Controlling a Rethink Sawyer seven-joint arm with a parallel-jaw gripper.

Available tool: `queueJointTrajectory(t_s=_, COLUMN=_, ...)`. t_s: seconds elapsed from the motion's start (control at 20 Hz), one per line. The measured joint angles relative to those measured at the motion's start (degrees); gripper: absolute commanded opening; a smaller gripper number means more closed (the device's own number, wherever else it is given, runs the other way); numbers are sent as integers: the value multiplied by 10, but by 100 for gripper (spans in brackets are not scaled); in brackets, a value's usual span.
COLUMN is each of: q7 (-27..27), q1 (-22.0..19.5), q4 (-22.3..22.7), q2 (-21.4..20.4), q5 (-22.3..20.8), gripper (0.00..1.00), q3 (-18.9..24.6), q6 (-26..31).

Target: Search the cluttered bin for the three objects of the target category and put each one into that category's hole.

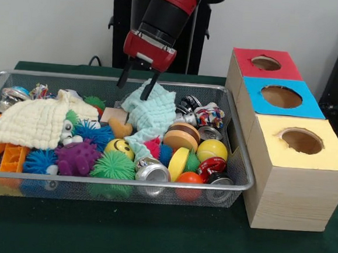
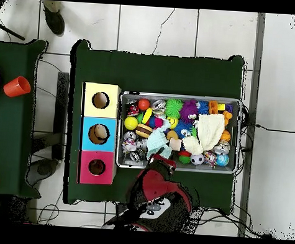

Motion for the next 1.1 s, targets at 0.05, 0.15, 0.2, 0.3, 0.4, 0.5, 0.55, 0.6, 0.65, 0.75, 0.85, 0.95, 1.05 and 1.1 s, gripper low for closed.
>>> queueJointTrajectory(t_s=0.05, q7=0, q1=-1, q4=-4, q2=3, q5=0, gripper=100, q3=0, q6=0)
queueJointTrajectory(t_s=0.15, q7=0, q1=-1, q4=-10, q2=7, q5=0, gripper=100, q3=0, q6=-2)
queueJointTrajectory(t_s=0.2, q7=0, q1=-1, q4=-11, q2=8, q5=0, gripper=100, q3=0, q6=-3)
queueJointTrajectory(t_s=0.3, q7=0, q1=-2, q4=-14, q2=11, q5=0, gripper=100, q3=0, q6=-5)
queueJointTrajectory(t_s=0.4, q7=0, q1=-3, q4=-15, q2=12, q5=0, gripper=100, q3=0, q6=-7)
queueJointTrajectory(t_s=0.5, q7=0, q1=-3, q4=-15, q2=15, q5=0, gripper=100, q3=0, q6=-9)
queueJointTrajectory(t_s=0.55, q7=0, q1=-3, q4=-15, q2=17, q5=0, gripper=100, q3=-1, q6=-10)
queueJointTrajectory(t_s=0.6, q7=0, q1=-3, q4=-16, q2=19, q5=0, gripper=100, q3=-1, q6=-11)
queueJointTrajectory(t_s=0.65, q7=0, q1=-3, q4=-16, q2=20, q5=0, gripper=100, q3=-2, q6=-12)
queueJointTrajectory(t_s=0.75, q7=0, q1=-3, q4=-17, q2=23, q5=0, gripper=100, q3=-3, q6=-14)
queueJointTrajectory(t_s=0.85, q7=0, q1=-3, q4=-20, q2=27, q5=0, gripper=100, q3=-5, q6=-16)
queueJointTrajectory(t_s=0.95, q7=0, q1=-3, q4=-24, q2=34, q5=0, gripper=100, q3=-8, q6=-22)
queueJointTrajectory(t_s=1.05, q7=0, q1=-3, q4=-31, q2=42, q5=0, gripper=100, q3=-11, q6=-31)
queueJointTrajectory(t_s=1.1, q7=0, q1=-3, q4=-37, q2=46, q5=0, gripper=100, q3=-13, q6=-35)
